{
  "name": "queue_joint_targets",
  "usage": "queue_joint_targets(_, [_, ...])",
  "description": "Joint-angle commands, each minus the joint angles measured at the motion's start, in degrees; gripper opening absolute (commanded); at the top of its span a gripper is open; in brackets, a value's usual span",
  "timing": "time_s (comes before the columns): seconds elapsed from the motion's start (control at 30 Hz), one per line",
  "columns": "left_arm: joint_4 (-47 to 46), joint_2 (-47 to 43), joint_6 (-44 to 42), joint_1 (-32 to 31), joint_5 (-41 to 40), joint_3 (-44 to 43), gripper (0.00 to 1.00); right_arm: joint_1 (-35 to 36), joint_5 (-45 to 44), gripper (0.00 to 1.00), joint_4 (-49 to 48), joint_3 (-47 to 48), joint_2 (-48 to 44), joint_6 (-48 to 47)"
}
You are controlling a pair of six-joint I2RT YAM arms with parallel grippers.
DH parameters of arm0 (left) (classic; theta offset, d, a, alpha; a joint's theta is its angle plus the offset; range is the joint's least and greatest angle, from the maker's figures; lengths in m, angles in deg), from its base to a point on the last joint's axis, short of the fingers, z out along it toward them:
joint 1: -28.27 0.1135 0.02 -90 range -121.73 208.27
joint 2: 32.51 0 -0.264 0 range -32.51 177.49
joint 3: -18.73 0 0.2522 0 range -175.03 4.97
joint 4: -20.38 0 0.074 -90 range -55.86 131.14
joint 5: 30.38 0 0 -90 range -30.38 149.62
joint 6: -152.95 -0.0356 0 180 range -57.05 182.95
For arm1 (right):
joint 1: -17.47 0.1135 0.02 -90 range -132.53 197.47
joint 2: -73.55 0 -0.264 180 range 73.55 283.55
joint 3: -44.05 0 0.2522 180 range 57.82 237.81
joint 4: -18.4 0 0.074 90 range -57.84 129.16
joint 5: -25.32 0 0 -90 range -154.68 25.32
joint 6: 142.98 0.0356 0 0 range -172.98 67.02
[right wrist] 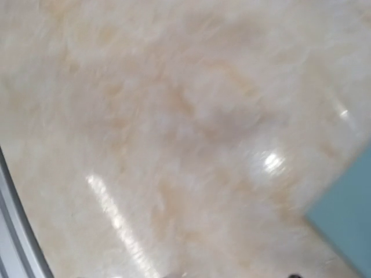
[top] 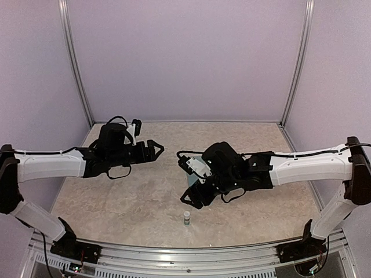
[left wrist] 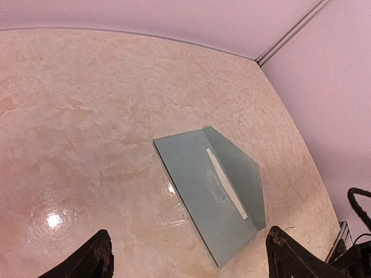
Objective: Place the letter into the envelope and seal it
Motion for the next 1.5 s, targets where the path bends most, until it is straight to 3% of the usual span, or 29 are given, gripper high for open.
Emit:
queue_joint_targets(0.0, [2.4, -4.2, -0.1, 0.9, -1.8, 2.3, 0.87, 4.4, -8.2, 0.70, 3.4, -0.2, 2.9, 1.4])
queue_joint_targets(0.27, [2.2, -5.7, 0.9, 0.9, -0.4, 4.1, 0.87, 9.5, -10.8, 0.63, 5.5, 1.9, 7.6, 3.3])
queue_joint_targets(0.6, [1.6, -5.6, 1.0, 0.8, 0.9, 4.7, 0.87, 10.6, -12.2, 0.51, 6.3, 2.2, 8.6, 6.0])
queue_joint_targets(0.73, [0.7, -5.3, -3.2, -1.1, 2.7, 4.9, 0.86, 10.6, -12.9, 0.51, 6.5, 0.5, 7.7, 8.3])
queue_joint_targets(0.8, [0.9, -4.8, -8.0, -4.6, 2.9, 4.7, 0.86, 10.0, -13.6, 0.52, 5.9, -1.3, 6.0, 10.1])
queue_joint_targets(1.07, [3.7, 1.2, -23.5, -28.7, -1.1, 3.4, 0.82, 0.7, -12.5, 0.59, -0.2, -11.5, -4.6, 17.3])
queue_joint_targets(1.47, [4.5, 8.8, -29.2, -41.3, -7.9, 2.6, 0.72, -6.7, -10.1, 0.59, -3.7, -16.8, -10.5, 17.4])
